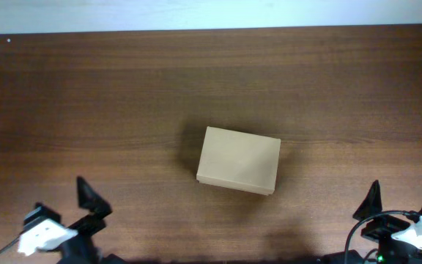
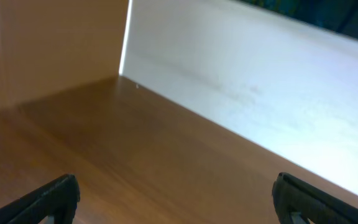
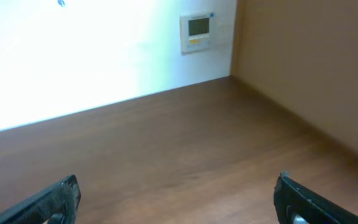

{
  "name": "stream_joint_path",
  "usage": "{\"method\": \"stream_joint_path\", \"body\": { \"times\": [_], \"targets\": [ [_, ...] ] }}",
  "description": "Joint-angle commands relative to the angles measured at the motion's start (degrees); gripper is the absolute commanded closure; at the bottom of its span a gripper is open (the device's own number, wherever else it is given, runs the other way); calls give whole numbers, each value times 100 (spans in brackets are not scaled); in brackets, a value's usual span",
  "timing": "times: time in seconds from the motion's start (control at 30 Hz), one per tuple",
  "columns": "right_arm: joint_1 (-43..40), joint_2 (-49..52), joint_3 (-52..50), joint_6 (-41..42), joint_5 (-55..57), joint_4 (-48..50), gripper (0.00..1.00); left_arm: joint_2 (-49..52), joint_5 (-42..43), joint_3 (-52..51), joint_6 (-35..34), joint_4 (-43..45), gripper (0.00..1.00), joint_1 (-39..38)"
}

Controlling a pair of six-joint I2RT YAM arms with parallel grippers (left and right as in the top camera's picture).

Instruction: Pack container

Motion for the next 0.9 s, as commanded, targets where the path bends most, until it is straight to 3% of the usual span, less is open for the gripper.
{"method": "stream_joint_path", "body": {
  "times": [0.0,0.17,0.27,0.5,0.87],
  "targets": [
    [-2,15,-240,533,-199,138,1,2,-107,-695,-341,428,1,-33],
    [0,15,-645,1602,-645,181,1,2,-107,-1582,-334,1615,1,-33],
    [0,15,-1040,1659,-817,330,1,2,-109,-1904,-328,2013,1,-33],
    [0,15,-1910,1655,-1029,1106,1,2,-107,-2151,-31,2052,1,-33],
    [0,15,-2459,1650,-1067,1161,1,13,-109,-2398,-28,2100,1,-33]
  ]
}}
